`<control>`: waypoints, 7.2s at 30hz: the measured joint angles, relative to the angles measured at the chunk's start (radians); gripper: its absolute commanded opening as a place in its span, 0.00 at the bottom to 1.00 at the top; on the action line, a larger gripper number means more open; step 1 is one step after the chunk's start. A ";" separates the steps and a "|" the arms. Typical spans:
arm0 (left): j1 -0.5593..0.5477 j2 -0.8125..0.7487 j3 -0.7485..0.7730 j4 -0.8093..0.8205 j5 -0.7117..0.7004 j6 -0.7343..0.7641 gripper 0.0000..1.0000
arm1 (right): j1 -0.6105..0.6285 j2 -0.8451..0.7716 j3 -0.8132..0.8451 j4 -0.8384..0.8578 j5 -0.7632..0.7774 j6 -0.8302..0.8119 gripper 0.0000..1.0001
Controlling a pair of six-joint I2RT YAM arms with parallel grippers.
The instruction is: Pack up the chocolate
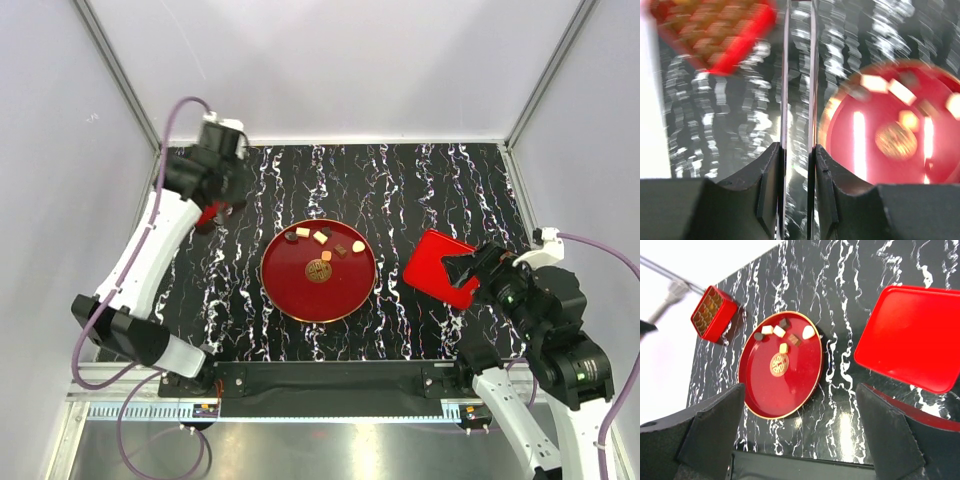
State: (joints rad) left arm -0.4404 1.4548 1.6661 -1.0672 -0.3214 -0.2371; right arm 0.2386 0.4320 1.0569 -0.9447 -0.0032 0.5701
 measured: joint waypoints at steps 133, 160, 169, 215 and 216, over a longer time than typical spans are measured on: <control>-0.488 0.066 -0.463 0.216 0.070 -0.196 0.48 | 0.000 0.113 -0.068 0.132 0.003 -0.053 1.00; -0.503 0.101 -0.413 0.137 0.057 -0.217 0.36 | 0.000 0.097 -0.062 0.127 0.011 -0.053 1.00; -0.503 0.101 -0.338 0.092 0.035 -0.217 0.35 | 0.000 0.087 -0.062 0.107 0.014 -0.053 1.00; 0.517 0.333 0.060 0.134 -0.009 -0.010 0.34 | 0.000 0.090 -0.111 0.166 -0.014 -0.055 1.00; 0.520 0.338 0.060 0.137 -0.009 -0.008 0.34 | 0.000 0.092 -0.114 0.169 -0.014 -0.055 1.00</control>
State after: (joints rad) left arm 0.0792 1.7924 1.7264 -0.9306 -0.3302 -0.2447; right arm 0.2386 0.5243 0.9432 -0.7757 -0.0170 0.5152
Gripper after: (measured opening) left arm 0.339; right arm 0.994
